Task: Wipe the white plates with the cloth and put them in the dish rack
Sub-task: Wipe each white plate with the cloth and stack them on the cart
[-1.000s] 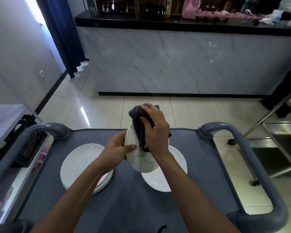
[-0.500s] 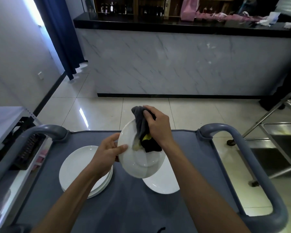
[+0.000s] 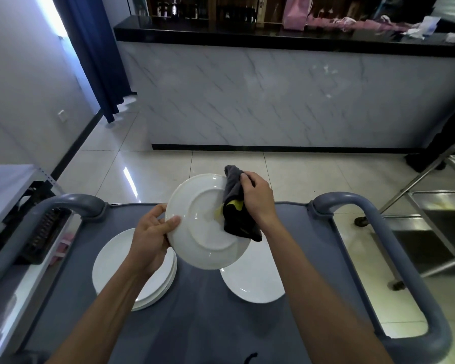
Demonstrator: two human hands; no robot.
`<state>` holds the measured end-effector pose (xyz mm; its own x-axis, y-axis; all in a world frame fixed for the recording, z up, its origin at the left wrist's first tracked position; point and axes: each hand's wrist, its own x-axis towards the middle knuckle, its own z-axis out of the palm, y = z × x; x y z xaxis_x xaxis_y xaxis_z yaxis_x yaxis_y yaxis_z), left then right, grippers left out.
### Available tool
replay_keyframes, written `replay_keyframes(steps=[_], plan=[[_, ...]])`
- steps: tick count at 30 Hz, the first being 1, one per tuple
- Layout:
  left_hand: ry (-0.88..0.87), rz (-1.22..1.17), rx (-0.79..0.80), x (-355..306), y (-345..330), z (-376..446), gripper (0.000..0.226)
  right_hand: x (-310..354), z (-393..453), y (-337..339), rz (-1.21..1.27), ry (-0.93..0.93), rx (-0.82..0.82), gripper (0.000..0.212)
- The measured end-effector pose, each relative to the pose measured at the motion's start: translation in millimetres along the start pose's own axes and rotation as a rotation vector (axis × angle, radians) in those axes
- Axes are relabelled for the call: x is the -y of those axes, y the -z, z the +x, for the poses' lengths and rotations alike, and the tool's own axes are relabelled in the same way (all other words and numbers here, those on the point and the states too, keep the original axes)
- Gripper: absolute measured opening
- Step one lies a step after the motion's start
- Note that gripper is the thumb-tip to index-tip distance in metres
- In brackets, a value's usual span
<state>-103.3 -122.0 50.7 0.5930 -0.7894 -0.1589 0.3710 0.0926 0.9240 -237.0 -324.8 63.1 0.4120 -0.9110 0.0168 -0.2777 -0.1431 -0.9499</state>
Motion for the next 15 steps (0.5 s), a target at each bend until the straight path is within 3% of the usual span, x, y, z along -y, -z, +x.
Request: replay_keyframes(steps=[5, 11, 15], plan=[[-0.022, -0.061, -0.06, 2, -7, 4, 0.021, 5, -13, -10, -0.063, 0.146, -0.105, 0.028], [0.011, -0.113, -0.172, 3, -16, 13, 0.02, 3, -23, -28, -0.526, 0.233, 0.017, 0.062], [-0.002, -0.133, -0.193, 1, -20, 14, 0.022, 1, -31, -30, -0.494, 0.288, 0.036, 0.072]])
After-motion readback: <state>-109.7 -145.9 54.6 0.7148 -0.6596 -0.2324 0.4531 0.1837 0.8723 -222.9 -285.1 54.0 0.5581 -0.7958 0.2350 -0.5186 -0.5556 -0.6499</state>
